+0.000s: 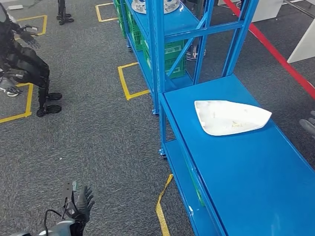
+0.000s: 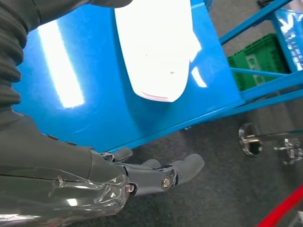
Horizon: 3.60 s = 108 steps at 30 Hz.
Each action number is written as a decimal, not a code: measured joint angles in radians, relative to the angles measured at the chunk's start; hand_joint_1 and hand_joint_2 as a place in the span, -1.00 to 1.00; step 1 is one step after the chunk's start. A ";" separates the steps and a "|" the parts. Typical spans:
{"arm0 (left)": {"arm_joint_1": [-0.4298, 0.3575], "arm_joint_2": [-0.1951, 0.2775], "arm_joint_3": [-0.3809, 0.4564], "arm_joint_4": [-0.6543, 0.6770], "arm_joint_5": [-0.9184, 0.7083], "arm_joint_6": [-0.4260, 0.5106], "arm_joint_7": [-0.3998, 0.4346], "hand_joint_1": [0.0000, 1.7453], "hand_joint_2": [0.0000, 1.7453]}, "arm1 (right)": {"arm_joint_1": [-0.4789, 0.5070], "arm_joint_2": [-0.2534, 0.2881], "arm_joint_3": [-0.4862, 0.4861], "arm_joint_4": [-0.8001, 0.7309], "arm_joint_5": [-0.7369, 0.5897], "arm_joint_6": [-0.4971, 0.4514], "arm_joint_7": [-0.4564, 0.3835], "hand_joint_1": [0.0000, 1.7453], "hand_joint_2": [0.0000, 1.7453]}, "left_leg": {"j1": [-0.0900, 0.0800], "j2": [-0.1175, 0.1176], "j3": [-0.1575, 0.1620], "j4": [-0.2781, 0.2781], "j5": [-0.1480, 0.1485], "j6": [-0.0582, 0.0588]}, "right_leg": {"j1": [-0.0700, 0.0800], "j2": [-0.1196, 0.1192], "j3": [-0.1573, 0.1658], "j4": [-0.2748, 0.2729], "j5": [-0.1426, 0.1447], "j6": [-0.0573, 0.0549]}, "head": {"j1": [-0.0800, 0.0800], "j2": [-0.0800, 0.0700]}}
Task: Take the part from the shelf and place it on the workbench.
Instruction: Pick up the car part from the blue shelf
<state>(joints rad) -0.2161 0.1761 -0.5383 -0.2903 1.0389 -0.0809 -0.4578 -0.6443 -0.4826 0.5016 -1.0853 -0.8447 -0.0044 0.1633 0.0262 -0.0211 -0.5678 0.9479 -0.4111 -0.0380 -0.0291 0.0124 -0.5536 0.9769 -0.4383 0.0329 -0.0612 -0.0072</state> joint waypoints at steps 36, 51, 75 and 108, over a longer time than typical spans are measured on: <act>-0.017 -0.014 0.000 0.000 -0.018 0.003 0.017 -1.00 -1.00 | -0.194 0.184 0.190 0.526 0.070 0.045 -0.044 -1.00 1.00 | 0.000 -0.001 0.000 0.002 0.000 0.000 | 0.000 -0.001 0.000 0.000 0.000 0.000 | 0.000 0.000; -0.018 -0.014 0.000 0.000 -0.021 0.003 0.018 -1.00 -1.00 | -0.211 0.203 0.197 0.564 0.074 0.038 -0.049 -1.00 1.00 | 0.000 -0.001 0.000 0.003 0.000 0.000 | 0.000 -0.001 0.000 0.000 0.000 0.000 | 0.000 0.000; -0.048 -0.027 -0.011 0.000 -0.053 0.006 0.048 -1.00 -1.00 | -0.305 0.299 0.215 0.689 0.123 -0.011 -0.065 -1.00 1.00 | 0.000 0.000 0.000 0.003 0.001 0.001 | 0.000 -0.001 0.000 0.000 0.001 0.001 | 0.000 0.000; -0.058 -0.038 -0.031 0.000 -0.062 0.005 0.053 -1.00 -1.00 | -0.328 0.354 0.218 0.737 0.165 -0.035 -0.018 0.97 1.00 | 0.000 0.000 -0.001 0.003 0.001 0.001 | 0.000 -0.001 0.000 0.000 0.001 0.001 | 0.000 0.000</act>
<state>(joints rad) -0.2740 0.1384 -0.5688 -0.2903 0.9770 -0.0755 -0.4046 -0.9728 -0.1290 0.7195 -0.3483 -0.6797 -0.0399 0.1450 0.0262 -0.0216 -0.5685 0.9512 -0.4103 -0.0370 -0.0291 0.0117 -0.5531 0.9768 -0.4374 0.0341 -0.0610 -0.0072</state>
